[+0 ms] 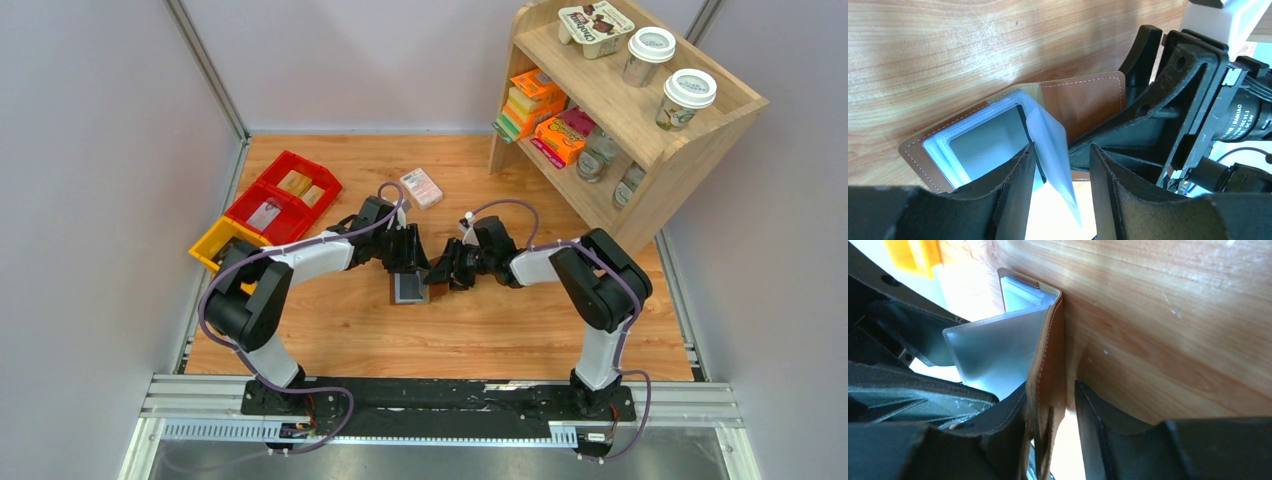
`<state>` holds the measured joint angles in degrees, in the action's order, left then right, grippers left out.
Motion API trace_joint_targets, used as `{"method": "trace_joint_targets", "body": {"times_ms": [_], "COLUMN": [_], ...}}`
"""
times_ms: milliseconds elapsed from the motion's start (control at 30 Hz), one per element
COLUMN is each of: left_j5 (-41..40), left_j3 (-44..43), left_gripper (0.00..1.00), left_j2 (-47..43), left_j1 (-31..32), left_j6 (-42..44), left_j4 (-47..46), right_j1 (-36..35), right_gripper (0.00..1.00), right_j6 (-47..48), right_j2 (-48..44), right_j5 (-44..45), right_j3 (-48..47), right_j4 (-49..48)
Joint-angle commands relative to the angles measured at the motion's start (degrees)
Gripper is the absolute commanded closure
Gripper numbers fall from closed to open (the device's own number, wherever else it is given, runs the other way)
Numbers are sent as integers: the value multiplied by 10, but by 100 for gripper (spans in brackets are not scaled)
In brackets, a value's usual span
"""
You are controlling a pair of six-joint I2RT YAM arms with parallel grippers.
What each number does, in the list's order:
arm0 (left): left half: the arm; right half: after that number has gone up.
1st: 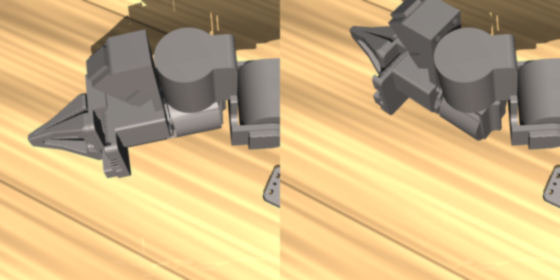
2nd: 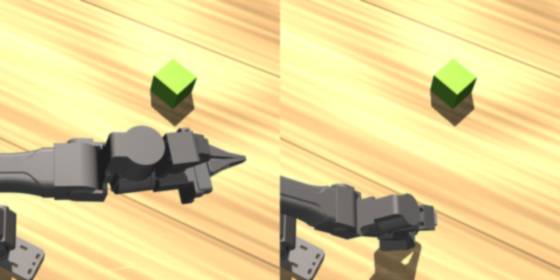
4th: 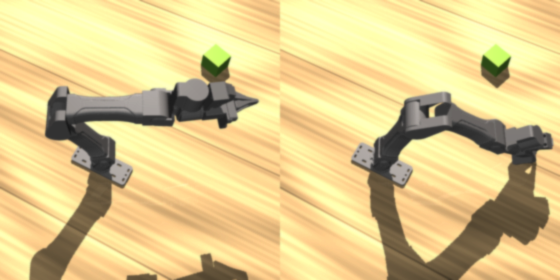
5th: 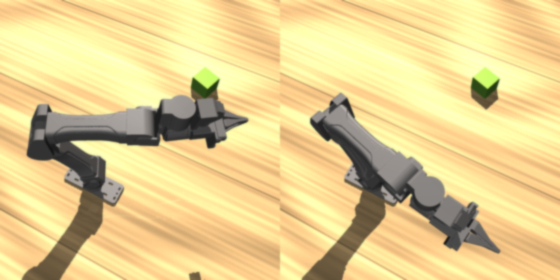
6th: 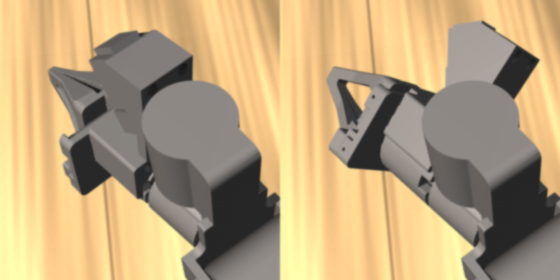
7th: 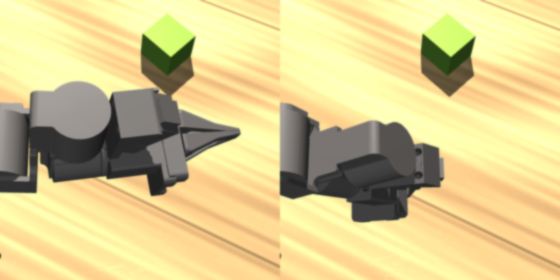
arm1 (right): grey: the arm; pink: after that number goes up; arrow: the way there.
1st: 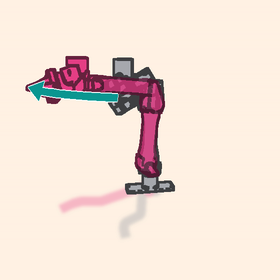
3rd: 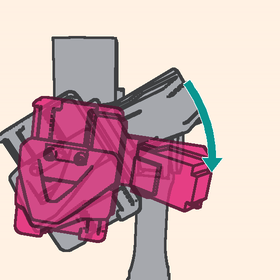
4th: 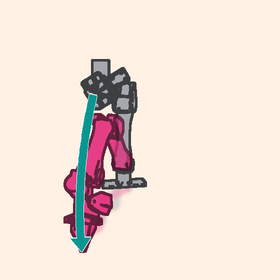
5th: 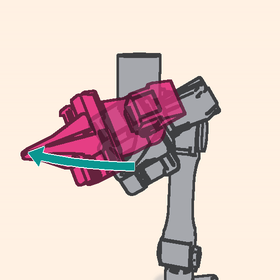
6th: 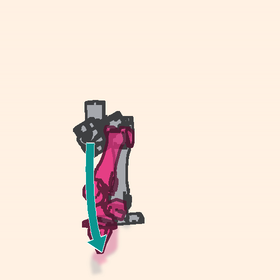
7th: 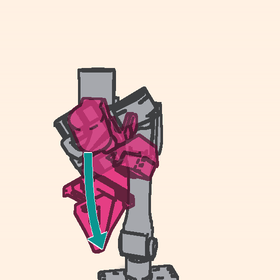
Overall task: Take the credit cards out of the card holder
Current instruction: Remove the credit card from the card holder.
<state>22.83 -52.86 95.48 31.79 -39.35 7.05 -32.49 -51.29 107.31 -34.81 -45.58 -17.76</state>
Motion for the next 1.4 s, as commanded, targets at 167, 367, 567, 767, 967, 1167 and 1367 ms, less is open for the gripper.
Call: {"method": "trace_joint_targets", "body": {"times_ms": [167, 367, 567, 767, 967, 1167, 1367], "left_j5": [12, 26, 31, 37, 45, 43, 37], "left_j3": [-4, -7, -19, -31, -58, -76, -83], "left_gripper": [49, 50, 49, 49, 48, 44, 41], "left_j2": [2, 3, 21, 44, 71, 67, 52], "left_j1": [3, 4, 17, 27, 35, 42, 42], "left_j6": [-3, -11, -13, -23, -30, -33, -31], "left_j4": [-13, -22, -27, -42, -48, -34, -27], "right_j1": [-5, -7, -14, -21, -35, -41, -41], "right_gripper": [45, 39, 38, 37, 41, 42, 39], "right_j6": [58, 84, 106, 128, 142, 126, 138], "right_j2": [-47, -95, -159, -224, -264, -281, -321], "right_j5": [76, 128, 192, 243, 199, 177, 187], "right_j3": [1, 0, 7, 16, 49, 83, 93], "right_j4": [86, 135, 175, 221, 164, 112, 112]}}
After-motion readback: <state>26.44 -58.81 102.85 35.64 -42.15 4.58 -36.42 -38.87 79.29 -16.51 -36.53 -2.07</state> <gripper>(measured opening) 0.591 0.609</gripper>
